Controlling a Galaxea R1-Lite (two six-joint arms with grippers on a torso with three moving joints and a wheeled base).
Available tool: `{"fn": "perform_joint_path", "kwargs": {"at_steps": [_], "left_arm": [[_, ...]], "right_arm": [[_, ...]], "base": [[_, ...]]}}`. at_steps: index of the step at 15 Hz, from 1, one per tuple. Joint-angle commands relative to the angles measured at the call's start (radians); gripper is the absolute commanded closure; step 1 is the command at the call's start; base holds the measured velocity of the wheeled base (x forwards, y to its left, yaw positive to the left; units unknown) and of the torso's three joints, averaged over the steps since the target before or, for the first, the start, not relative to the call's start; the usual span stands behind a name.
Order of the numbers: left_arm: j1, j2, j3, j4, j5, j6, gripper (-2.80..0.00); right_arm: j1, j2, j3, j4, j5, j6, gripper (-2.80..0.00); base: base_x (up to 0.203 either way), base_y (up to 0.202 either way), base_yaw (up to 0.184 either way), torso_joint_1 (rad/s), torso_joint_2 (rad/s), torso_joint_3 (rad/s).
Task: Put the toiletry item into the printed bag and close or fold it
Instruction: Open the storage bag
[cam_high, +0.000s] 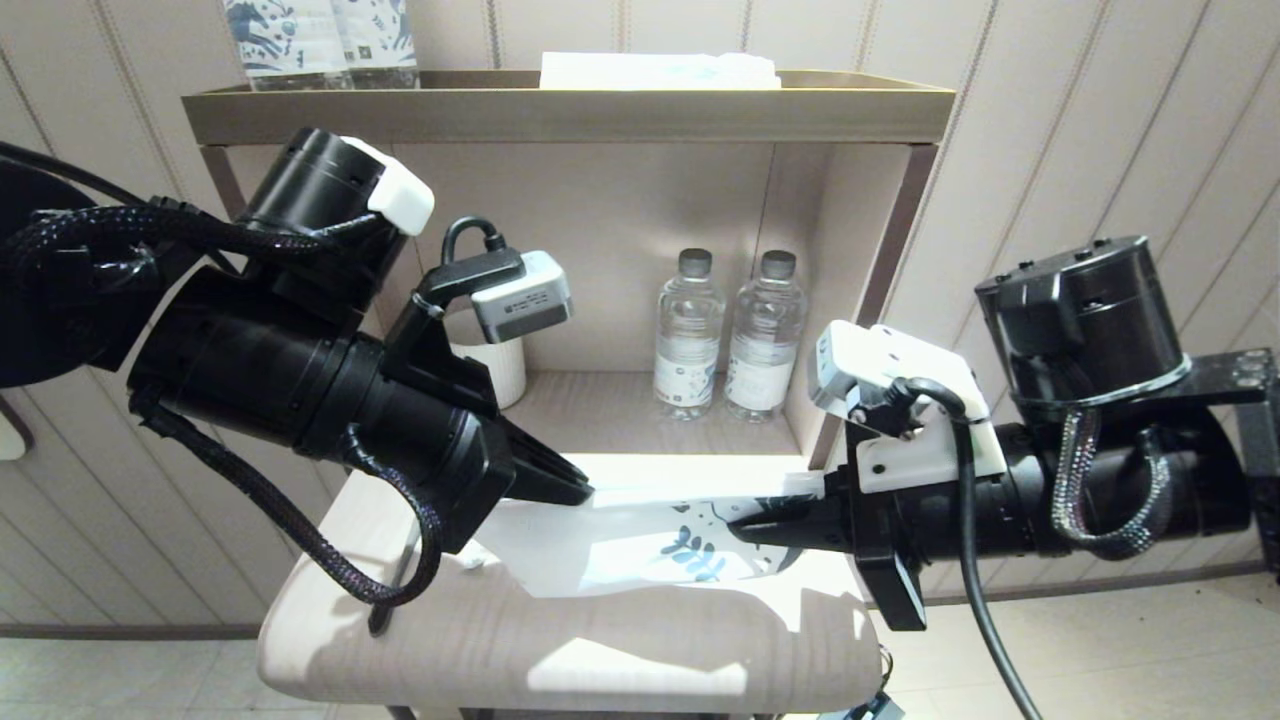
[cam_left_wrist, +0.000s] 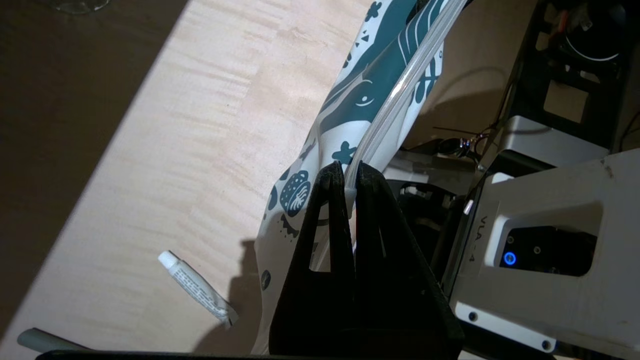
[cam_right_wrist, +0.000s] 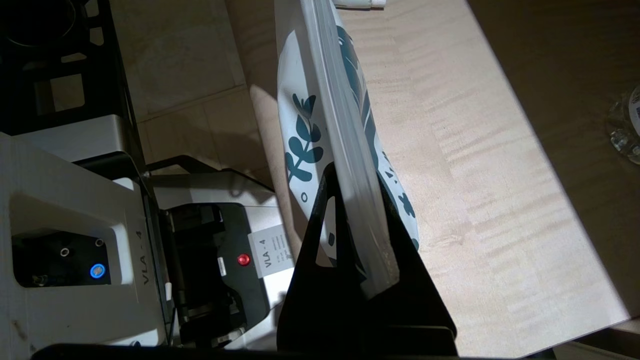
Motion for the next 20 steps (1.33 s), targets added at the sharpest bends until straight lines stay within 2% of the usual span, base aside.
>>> {"fn": "perform_joint_path", "kwargs": {"at_steps": [1, 6, 10, 20], "left_arm": [[0.019, -0.017, 0.019, 0.002, -0.003, 0.004, 0.0], [0.075, -0.067, 0.101, -0.028, -0.005, 0.007, 0.0], [0.083, -0.088, 0.154, -0.04, -0.006, 0.007, 0.0], [0.145, -0.115, 0.16, -0.044, -0.006, 0.01, 0.0]], "right_arm": [[0.001, 0.005, -0.002, 0.0, 0.003, -0.003, 0.0], [-0.003, 0.009, -0.004, 0.0, 0.003, -0.003, 0.0], [-0.006, 0.01, -0.007, 0.0, 0.006, -0.002, 0.0], [-0.012, 0.013, -0.013, -0.013, 0.006, -0.002, 0.0]], "base": [[0.0, 0.0, 0.0, 0.0, 0.0, 0.0], [0.0, 0.0, 0.0, 0.0, 0.0, 0.0], [0.0, 0.0, 0.0, 0.0, 0.0, 0.0], [0.0, 0.0, 0.0, 0.0, 0.0, 0.0]]}}
